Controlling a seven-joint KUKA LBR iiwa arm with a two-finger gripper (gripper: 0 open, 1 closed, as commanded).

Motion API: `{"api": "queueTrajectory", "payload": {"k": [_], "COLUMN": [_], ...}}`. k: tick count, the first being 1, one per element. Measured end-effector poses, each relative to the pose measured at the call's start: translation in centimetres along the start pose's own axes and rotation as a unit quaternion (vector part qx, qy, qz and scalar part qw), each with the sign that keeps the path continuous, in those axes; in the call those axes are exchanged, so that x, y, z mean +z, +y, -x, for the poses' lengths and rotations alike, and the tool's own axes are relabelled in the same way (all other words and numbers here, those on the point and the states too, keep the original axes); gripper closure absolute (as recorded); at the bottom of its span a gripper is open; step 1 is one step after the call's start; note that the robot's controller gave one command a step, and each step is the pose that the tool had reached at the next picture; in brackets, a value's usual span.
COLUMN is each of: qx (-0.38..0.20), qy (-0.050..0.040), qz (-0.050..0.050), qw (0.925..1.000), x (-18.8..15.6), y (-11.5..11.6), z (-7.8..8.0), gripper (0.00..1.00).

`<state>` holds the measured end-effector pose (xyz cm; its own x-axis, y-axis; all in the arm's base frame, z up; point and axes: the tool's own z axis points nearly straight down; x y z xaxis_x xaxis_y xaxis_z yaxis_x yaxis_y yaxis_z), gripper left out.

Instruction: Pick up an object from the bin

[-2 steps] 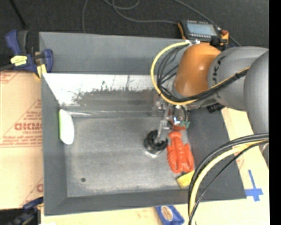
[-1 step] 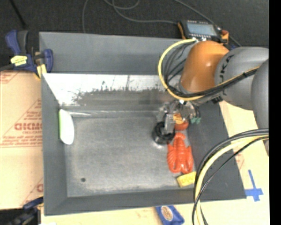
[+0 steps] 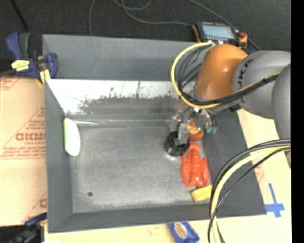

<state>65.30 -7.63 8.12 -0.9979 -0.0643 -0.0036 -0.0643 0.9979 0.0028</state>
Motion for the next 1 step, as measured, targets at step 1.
{"api": "queueTrajectory", "payload": {"k": [1], "qx": [-0.007], "qy": [0.0021], "qz": [-0.001], "qw": [1.0000], "x": [-5.59], "y": [0.72], "z": [-0.57], "gripper": [1.00]}}
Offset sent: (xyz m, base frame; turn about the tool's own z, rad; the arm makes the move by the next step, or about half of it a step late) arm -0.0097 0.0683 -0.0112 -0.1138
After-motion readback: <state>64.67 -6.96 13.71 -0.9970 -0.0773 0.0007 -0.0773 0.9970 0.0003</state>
